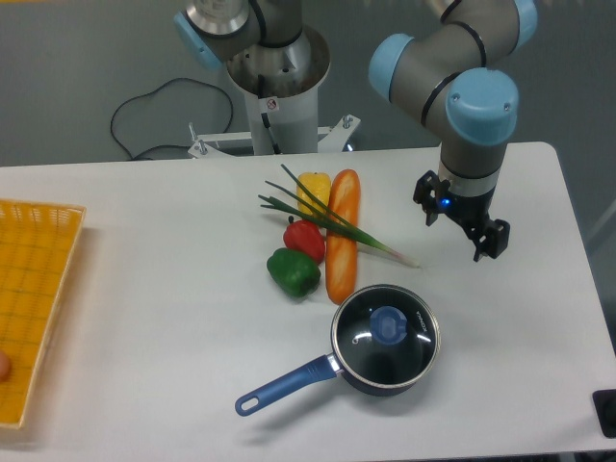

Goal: Open the lid
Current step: 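Move the open gripper toward the blue-knobbed glass lid of the saucepan, then lower the gripper over the lid and close it on the blue knob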

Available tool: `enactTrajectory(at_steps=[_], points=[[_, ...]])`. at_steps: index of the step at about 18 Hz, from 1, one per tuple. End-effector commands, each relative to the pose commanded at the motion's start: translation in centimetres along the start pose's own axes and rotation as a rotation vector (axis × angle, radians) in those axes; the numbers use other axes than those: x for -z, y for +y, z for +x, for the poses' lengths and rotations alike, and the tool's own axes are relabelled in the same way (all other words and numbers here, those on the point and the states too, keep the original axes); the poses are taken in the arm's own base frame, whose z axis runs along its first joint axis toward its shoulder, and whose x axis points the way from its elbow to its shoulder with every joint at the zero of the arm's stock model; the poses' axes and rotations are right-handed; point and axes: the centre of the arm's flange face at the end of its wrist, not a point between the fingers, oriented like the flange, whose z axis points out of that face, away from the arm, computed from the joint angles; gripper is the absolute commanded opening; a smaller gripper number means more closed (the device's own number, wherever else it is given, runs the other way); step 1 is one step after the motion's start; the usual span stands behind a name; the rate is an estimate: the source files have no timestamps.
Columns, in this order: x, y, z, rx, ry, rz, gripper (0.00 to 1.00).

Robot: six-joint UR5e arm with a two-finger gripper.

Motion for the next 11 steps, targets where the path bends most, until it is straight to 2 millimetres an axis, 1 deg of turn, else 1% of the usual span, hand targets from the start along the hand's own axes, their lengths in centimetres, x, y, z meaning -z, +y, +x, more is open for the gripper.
enactTrajectory(at_steps=[2,4,6,8,11], points=[[-0.9,-1.1,-1.0,-0.037,0.004,0.008,1.00],[-1.7,-3.4,-1.6,-0.118,0.004,0.013,1.00],[-2.9,-5.2,-2.5,-0.172,0.011,0.034,1.00],[-3.3,-6.3,-3.3,-0.219,0.003,0.067,1.00],[-3.3,-6.8,-3.6,-0.279,-0.012,0.122,1.00]])
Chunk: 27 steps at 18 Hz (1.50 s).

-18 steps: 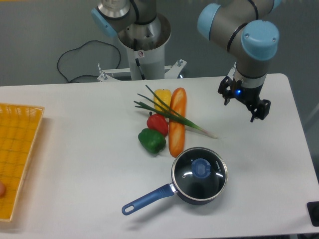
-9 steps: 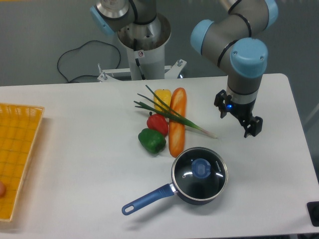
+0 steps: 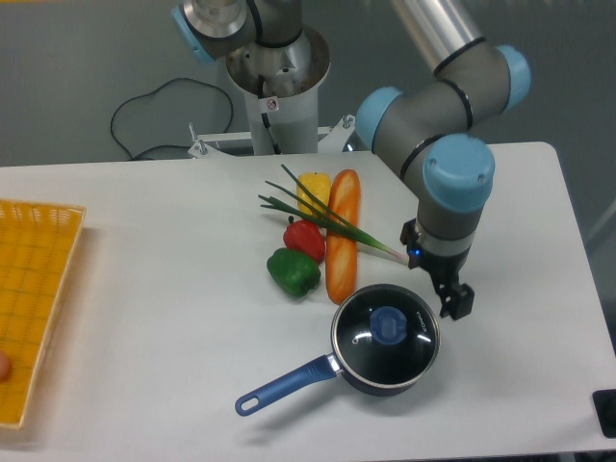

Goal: Open the lid
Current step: 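Lower the gripper over the lid and close it on the blue knob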

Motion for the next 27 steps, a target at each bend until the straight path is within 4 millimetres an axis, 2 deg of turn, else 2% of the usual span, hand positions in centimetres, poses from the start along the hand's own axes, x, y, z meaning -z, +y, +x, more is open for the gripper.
enactTrajectory(at_steps=[7,12,16,23,27], points=[[0.6,-0.2,-0.2,-0.046,-0.009,-0.011,1.00],[0.8,-2.7,-1.6,-0.077,0.016,-0.094,1.00],[1.2,-3.3,-2.7,-0.056,0.055,-0.093,1.00],[-0.9,-4.3,-3.0,-0.041,0.078,-0.078,1.00],[-1.2,-4.3,-3.0,-0.041,0.081,-0.070,1.00]])
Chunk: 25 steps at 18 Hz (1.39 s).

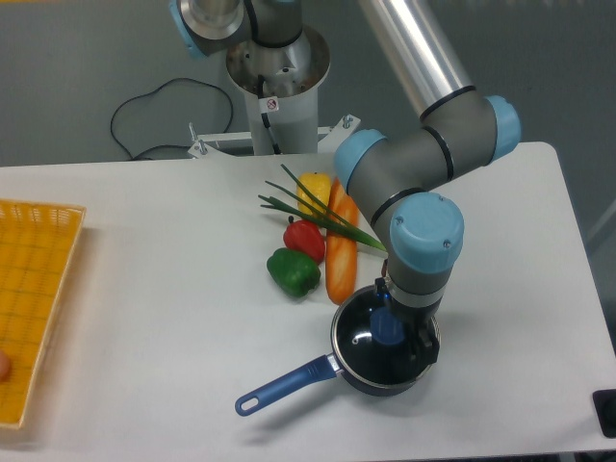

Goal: Open the lid

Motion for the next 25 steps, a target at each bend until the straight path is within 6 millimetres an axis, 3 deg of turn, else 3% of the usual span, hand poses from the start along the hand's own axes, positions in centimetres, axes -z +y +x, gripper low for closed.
enactTrajectory(at_steps=[25], points=[[-1.6,-1.6,1.2,-0.022,0.033,-0.001,0.99]])
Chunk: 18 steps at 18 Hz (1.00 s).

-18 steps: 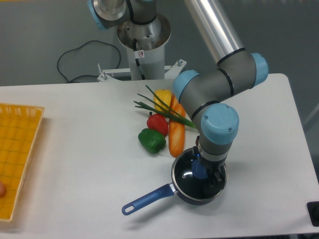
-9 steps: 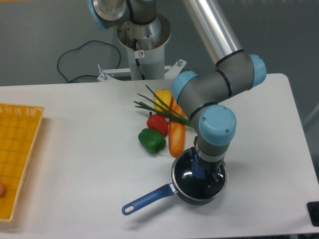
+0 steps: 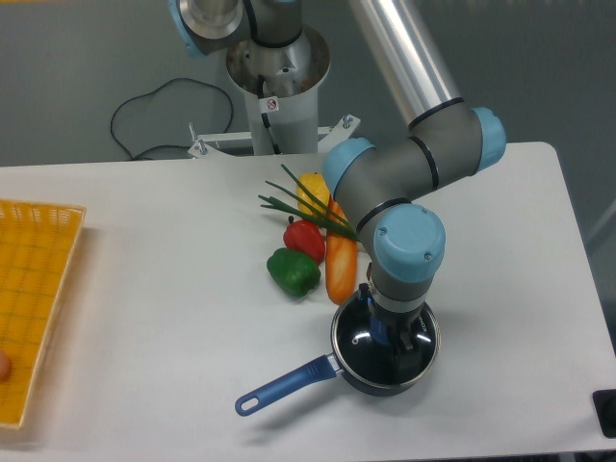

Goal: Open the lid

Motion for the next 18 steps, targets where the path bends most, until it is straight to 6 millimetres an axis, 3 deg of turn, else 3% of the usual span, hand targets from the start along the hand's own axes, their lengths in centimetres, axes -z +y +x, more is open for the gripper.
enactTrajectory(at_steps=[11,18], points=[[0.75,0.03,0.29,0.005,-0.008,-0.009,0.81],[0.64,0.01,0.26,0.045,-0.007,-0.006,0.60]])
